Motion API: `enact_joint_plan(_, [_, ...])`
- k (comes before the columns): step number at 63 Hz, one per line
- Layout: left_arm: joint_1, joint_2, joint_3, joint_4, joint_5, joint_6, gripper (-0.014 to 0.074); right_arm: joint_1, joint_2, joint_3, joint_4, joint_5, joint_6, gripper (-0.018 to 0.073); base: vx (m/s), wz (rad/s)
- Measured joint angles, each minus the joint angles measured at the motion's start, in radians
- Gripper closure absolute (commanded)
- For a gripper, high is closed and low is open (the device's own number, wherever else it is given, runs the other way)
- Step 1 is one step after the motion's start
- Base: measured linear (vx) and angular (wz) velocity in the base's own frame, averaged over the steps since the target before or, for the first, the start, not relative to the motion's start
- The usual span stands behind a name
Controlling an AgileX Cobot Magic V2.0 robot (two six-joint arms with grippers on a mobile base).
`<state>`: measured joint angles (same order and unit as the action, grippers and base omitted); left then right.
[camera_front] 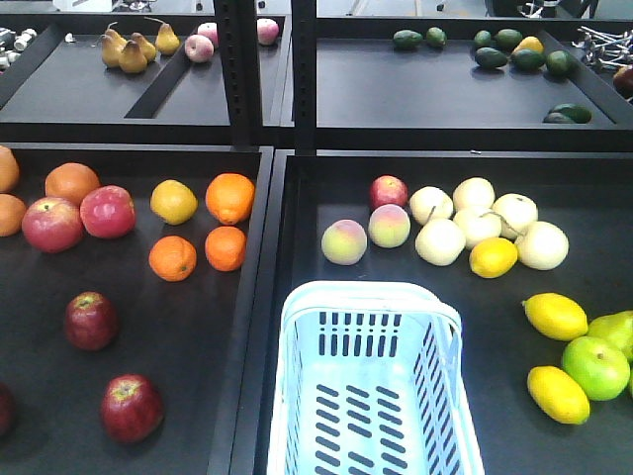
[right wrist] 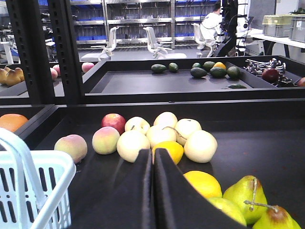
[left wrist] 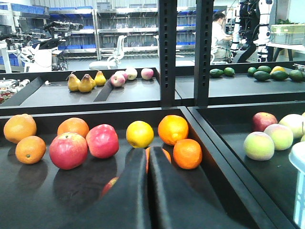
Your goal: Pick three apples into basket with both arms
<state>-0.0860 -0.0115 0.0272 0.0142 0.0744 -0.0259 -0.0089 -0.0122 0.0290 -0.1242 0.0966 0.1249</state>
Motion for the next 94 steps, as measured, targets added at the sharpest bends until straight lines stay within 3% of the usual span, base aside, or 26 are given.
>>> enact_joint_plan(94, [0.000,0.000,0.000,0.000,0.000,0.000,0.0603,0.000,0.000,0.000,0.000,0.000,0.000,0.0568,0.01,0.00])
